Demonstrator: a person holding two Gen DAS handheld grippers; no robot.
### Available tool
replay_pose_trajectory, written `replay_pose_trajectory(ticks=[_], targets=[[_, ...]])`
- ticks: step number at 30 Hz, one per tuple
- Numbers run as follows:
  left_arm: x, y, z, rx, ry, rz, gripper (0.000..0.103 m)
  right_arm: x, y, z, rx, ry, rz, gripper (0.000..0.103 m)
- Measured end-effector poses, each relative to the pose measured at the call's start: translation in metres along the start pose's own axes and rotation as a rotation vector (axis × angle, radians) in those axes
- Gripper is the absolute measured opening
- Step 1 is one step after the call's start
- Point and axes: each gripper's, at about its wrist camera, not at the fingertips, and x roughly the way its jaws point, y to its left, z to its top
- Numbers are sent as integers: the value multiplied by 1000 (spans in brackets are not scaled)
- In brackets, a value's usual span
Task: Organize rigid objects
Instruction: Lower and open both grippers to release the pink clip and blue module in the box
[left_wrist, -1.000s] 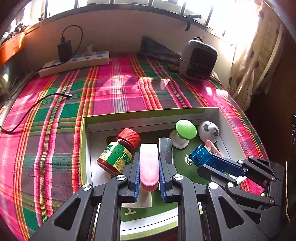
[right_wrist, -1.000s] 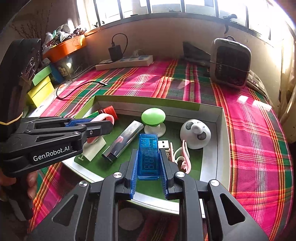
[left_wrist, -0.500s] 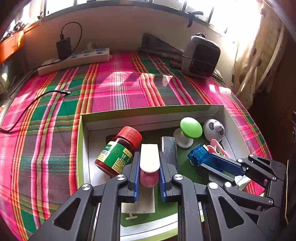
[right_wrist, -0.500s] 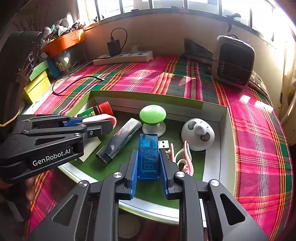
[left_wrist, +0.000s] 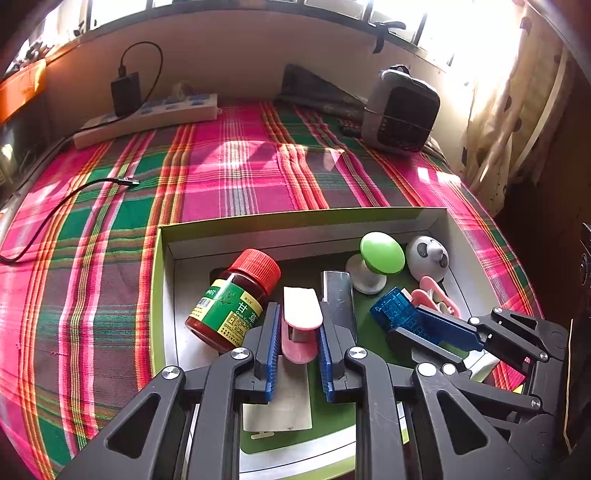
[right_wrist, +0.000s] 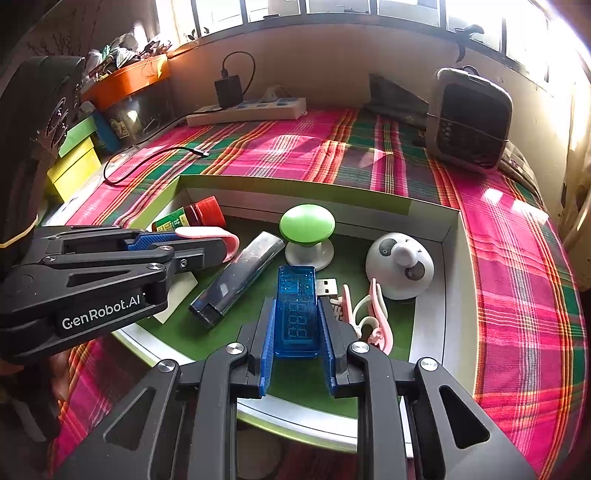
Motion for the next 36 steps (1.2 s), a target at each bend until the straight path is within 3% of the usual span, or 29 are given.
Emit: replay_pose_trajectory(ticks=[8, 18, 36], targets=[[1, -4, -3, 15, 3, 16, 30, 1, -1, -1, 8, -1, 8, 23], [-7, -4, -7, 9, -4, 26, 34, -5, -1, -2, 11, -15, 4, 26], [-55, -11, -27, -1, -70, 43, 34, -47, 1, -20, 27, -81, -29, 30]])
